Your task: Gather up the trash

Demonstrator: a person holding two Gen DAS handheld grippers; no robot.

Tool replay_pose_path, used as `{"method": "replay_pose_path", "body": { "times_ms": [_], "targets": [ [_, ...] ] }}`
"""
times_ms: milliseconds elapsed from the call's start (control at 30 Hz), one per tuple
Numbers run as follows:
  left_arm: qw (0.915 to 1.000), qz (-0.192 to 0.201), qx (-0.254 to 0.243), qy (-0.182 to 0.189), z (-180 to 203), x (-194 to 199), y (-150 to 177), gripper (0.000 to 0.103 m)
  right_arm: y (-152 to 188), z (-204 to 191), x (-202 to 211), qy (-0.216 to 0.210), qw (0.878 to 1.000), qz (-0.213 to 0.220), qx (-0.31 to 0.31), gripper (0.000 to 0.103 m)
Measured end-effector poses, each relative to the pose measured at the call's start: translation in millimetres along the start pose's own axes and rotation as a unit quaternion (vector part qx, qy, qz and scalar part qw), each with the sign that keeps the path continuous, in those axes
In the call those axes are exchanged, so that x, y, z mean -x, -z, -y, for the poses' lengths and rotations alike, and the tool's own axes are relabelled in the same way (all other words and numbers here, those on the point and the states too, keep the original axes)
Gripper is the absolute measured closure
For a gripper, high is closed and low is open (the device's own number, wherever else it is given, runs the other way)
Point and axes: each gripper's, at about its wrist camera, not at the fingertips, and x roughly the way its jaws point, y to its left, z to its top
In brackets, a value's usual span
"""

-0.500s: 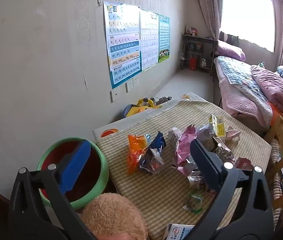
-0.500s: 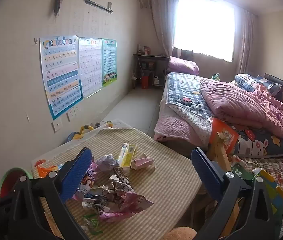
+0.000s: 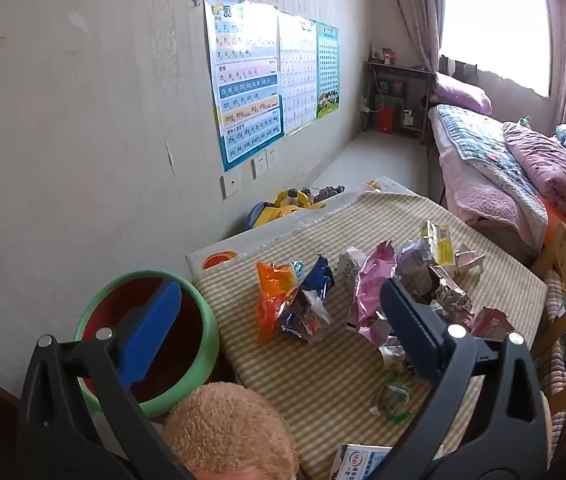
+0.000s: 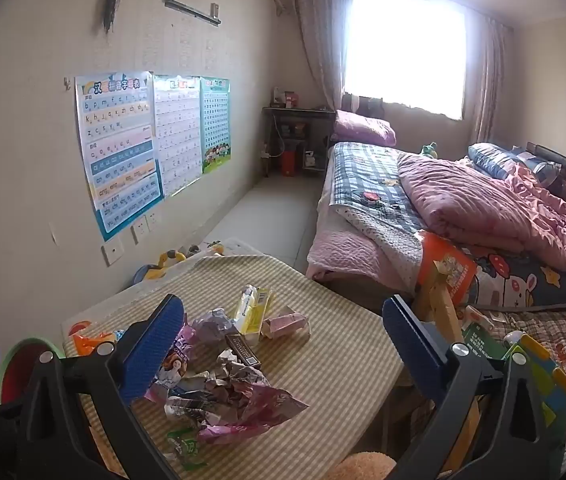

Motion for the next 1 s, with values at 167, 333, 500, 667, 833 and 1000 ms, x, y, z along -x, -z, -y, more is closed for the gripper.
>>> {"method": "replay_pose_path", "body": {
  "times_ms": [167,333,500,667,833,1000],
  "targets": [
    [1.0,-0.002,-0.004,-0.002,1.0,-0.5,1.9,0.005,1.5,1.8,-0.8,0.0,1.0,-0.002,-0.004,0.007],
    [1.0,-0.004,-0.005,-0.003,-0.7,-1.2,3.4,0.005,4.2,3.8,-3.6,0.001,1.0,-0.006,-0.007,0.007],
    [0.9999,-0.006,-0.011,-0.005,5.0,-0.5,2.9,0.005,6.4,6.0,-4.1,0.003,1.0,-0.008,-0.013,0.007],
    [0.9999,-0.007,-0.012,-0.006,4.2,-0.2,4.0,0.006,7.5,6.0,-4.3,0.003,1.0,-0.01,-0.014,0.007],
    [0.9999,-0.008,-0.011,-0.007,1.3,0.0,5.0,0.005,7.5,6.3,-3.8,0.004,1.0,-0.009,-0.013,0.007],
    [0.9998,-0.011,-0.014,-0.007,2.4,-2.1,4.6,0.005,8.1,6.4,-3.7,0.005,1.0,-0.011,-0.014,0.007]
  ]
}}
